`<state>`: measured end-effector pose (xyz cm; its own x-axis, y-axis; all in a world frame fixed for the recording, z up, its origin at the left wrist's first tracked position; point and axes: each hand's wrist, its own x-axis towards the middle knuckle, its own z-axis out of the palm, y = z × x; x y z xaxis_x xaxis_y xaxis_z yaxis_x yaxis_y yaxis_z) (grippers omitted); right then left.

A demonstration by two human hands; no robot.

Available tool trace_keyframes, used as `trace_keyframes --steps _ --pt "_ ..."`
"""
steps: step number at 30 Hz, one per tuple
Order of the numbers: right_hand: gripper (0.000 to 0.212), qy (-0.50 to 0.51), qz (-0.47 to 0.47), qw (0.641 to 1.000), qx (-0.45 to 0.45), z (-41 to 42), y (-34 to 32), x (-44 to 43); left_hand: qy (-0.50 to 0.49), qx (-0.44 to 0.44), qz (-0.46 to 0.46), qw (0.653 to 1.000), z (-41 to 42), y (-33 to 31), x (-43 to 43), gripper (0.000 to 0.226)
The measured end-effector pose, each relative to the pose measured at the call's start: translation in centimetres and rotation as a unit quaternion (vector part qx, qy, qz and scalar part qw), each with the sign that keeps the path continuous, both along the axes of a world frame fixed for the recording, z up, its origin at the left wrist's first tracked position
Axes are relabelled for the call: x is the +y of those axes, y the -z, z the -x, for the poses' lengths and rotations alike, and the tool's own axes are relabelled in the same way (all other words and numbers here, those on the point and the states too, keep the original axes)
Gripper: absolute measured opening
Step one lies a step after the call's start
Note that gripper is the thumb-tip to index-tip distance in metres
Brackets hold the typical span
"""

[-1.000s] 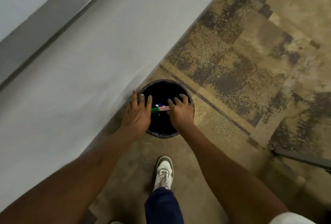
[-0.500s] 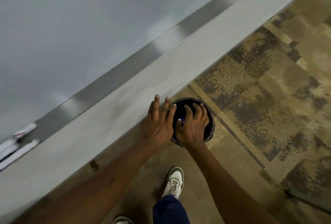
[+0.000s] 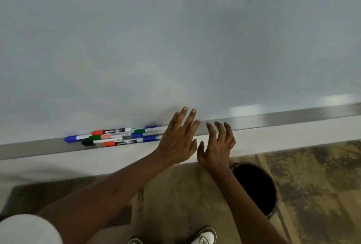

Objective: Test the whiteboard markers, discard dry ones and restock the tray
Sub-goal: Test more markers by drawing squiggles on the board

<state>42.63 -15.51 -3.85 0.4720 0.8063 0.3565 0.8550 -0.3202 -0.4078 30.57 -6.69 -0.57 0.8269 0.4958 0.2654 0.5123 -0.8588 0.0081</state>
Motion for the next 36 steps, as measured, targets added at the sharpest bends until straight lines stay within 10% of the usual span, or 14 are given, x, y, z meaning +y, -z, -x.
trace_keyframes --steps 17,36 --pt "0.056 -0.205 0.13 0.968 -0.06 23.1 -2.5 11.9 -0.23 0.104 0.035 0.967 29.2 0.7 6.9 0.07" --pt "0.057 -0.231 0.215 0.923 -0.221 24.5 -0.9 14.2 -0.185 0.1 0.031 0.977 33.7 1.5 9.1 0.064"
